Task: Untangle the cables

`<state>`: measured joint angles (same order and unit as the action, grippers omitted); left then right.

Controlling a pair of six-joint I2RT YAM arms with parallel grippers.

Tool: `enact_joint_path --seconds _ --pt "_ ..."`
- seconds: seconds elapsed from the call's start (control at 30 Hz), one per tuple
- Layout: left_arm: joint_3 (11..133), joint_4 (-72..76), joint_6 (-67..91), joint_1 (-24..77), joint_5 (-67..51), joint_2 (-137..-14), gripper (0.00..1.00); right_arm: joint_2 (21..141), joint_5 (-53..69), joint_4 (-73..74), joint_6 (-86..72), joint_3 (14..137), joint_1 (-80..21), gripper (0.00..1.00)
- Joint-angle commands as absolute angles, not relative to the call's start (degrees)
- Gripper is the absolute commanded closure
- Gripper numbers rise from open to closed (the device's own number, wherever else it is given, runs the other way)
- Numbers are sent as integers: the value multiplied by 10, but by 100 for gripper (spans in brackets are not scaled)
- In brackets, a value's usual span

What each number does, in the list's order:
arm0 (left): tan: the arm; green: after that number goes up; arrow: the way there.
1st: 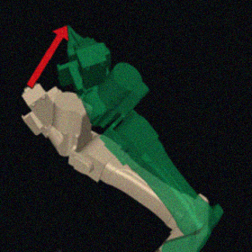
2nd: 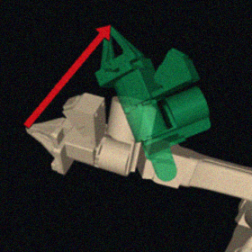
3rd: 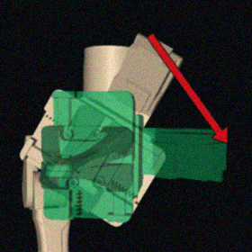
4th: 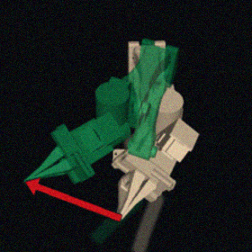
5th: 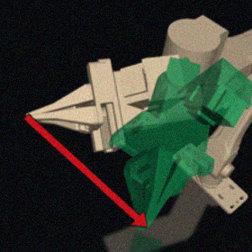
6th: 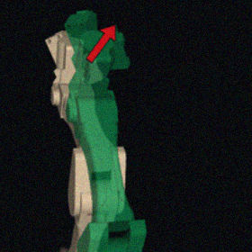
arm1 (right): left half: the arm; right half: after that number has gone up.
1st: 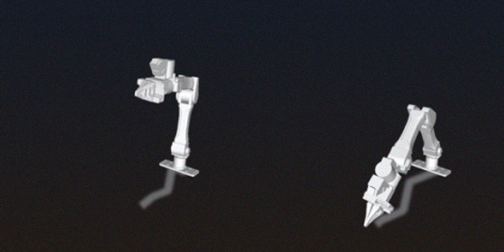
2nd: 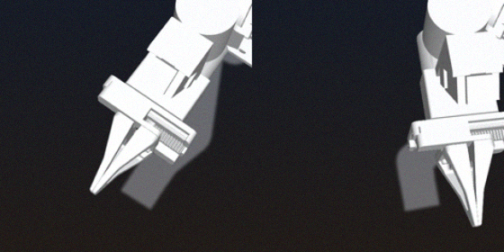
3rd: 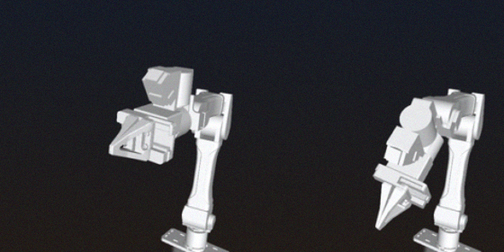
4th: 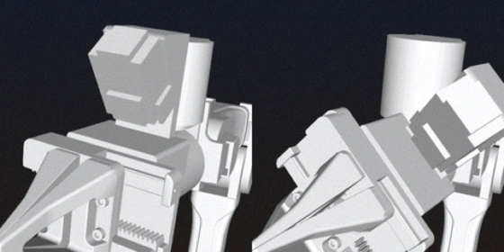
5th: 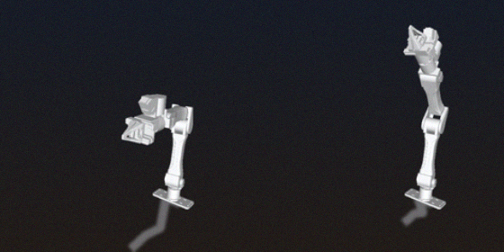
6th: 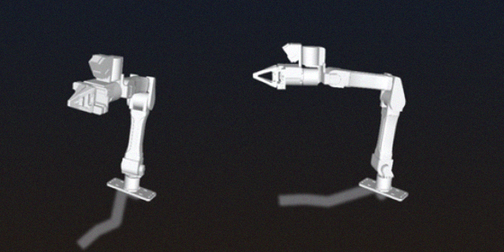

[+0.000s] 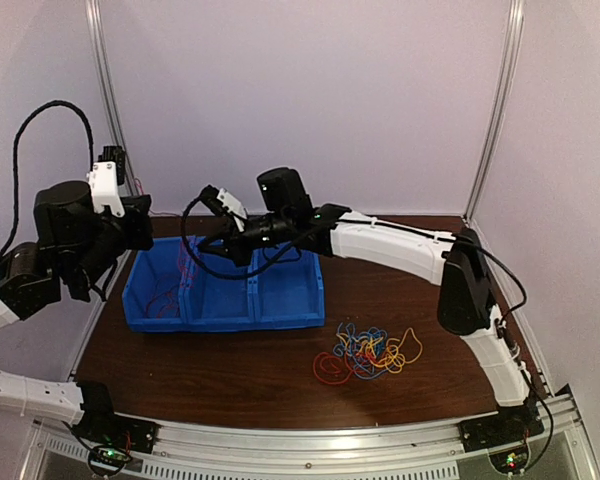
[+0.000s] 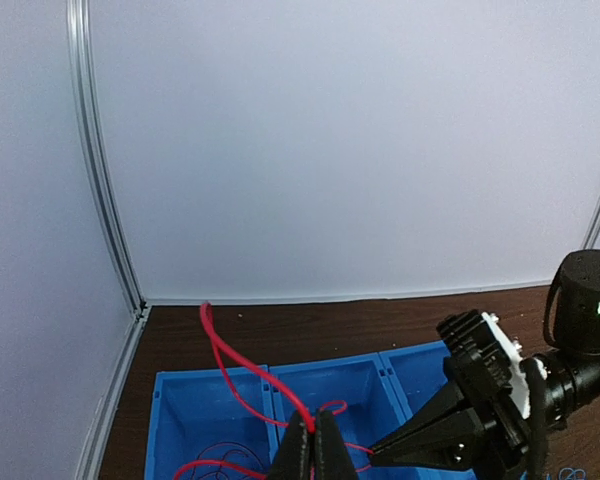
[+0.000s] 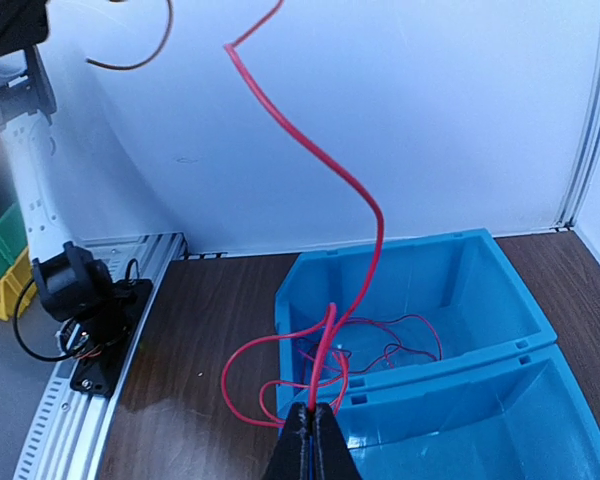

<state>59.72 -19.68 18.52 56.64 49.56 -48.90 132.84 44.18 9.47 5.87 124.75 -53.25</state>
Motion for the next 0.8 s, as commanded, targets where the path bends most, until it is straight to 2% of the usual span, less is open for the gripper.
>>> enact_joint_path --seconds 0.0,0.13,0.27,0.3,0.37,0.4,0.43,0.53,0.7,0.77 --pt "619 -241 207 562 528 -479 100 1401 426 15 13 1336 -543 100" --pt "616 -269 240 562 531 -464 100 1455 407 -54 -32 1392 -552 100" --pt "609 -288 255 562 528 -459 100 1508 338 -104 -26 1443 -569 100" --pt "610 -294 259 562 528 -461 100 1519 320 -117 -23 1451 -573 94" --pt "614 -307 267 562 531 -467 100 1535 325 -141 -37 1459 -575 50" --pt "616 -316 271 562 535 -470 100 1536 335 -138 -39 1461 -575 36" --pt "618 -320 275 562 541 -474 100 1533 342 -126 -35 1460 -574 31" --pt "609 -326 279 559 560 -486 100 1497 392 -72 -17 1424 -560 25" --pt "579 -320 287 503 512 -522 100 1353 473 20 63 1246 -524 11" --pt "569 -310 289 464 470 -528 100 1293 499 51 97 1173 -510 1"
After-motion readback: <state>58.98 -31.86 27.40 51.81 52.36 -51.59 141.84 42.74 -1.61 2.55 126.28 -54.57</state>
